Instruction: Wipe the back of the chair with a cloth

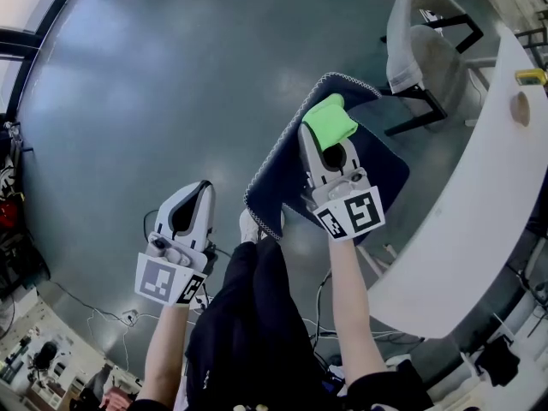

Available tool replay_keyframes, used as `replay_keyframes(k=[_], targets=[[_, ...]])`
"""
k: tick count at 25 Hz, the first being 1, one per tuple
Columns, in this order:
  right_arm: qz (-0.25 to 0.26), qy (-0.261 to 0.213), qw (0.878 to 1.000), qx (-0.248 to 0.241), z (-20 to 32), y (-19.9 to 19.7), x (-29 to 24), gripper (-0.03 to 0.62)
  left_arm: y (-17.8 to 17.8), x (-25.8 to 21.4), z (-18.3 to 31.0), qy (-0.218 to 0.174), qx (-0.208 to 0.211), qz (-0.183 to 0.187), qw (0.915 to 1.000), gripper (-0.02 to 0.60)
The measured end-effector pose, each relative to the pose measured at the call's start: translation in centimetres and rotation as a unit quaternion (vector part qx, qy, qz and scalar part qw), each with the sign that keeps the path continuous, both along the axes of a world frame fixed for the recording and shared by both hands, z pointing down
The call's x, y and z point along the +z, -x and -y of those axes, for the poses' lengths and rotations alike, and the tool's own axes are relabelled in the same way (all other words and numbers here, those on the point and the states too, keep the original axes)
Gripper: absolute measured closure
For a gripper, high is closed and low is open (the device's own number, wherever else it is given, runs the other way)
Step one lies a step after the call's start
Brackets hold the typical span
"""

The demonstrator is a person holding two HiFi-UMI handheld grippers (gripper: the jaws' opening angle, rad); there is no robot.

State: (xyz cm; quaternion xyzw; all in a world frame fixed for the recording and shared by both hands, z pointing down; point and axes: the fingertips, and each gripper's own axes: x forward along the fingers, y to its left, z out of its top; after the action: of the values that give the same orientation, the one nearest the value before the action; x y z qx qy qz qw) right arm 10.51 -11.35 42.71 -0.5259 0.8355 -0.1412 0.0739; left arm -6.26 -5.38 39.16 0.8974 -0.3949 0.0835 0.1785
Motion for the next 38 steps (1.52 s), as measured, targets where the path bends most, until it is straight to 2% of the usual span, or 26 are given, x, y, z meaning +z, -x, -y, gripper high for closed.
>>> replay_keyframes(k=[6, 11, 16, 18, 22, 24, 33, 38], targets=[[0.0, -0.019, 0.993, -0.116, -4.8, 7.2, -1.8, 0.574, 1.3, 0.3, -0.9, 0.005, -0.009, -0.002, 0.9999, 0.583], [0.023, -0.008, 0.983, -0.18, -9.0, 11.2, -1.4, 0.574, 2.2, 0.5, -1.6, 0.007, -0.019, -0.008, 0.9998, 0.583], [0.012, 0.019, 0.964, -0.265, -14.1, 15.6, 0.2, 0.574, 3.1, 0.1, -2.5, 0.005, -0.026, -0.013, 0.9996, 0.583], [0.027, 0.034, 0.957, -0.285, -16.0, 16.8, 0.4, 0.574, 3.6, -0.2, -2.9, 0.003, -0.028, -0.014, 0.9995, 0.583], [0.078, 0.061, 0.96, -0.26, -17.6, 16.5, -0.8, 0.574, 4.7, -0.9, -3.7, 0.0, -0.033, -0.015, 0.9994, 0.583], [0.088, 0.062, 0.965, -0.239, -17.4, 15.5, -1.7, 0.574, 5.0, -1.3, -4.0, -0.005, -0.032, -0.017, 0.9993, 0.583], [0.015, -0.011, 0.99, -0.143, -16.5, 10.8, -9.4, 0.574, 4.1, -4.0, -5.5, -0.033, 0.003, -0.028, 0.9991, 0.583], [-0.035, -0.039, 0.996, -0.069, -17.5, 8.8, -13.9, 0.574, 2.7, -7.0, -5.8, -0.046, 0.018, -0.048, 0.9976, 0.583]])
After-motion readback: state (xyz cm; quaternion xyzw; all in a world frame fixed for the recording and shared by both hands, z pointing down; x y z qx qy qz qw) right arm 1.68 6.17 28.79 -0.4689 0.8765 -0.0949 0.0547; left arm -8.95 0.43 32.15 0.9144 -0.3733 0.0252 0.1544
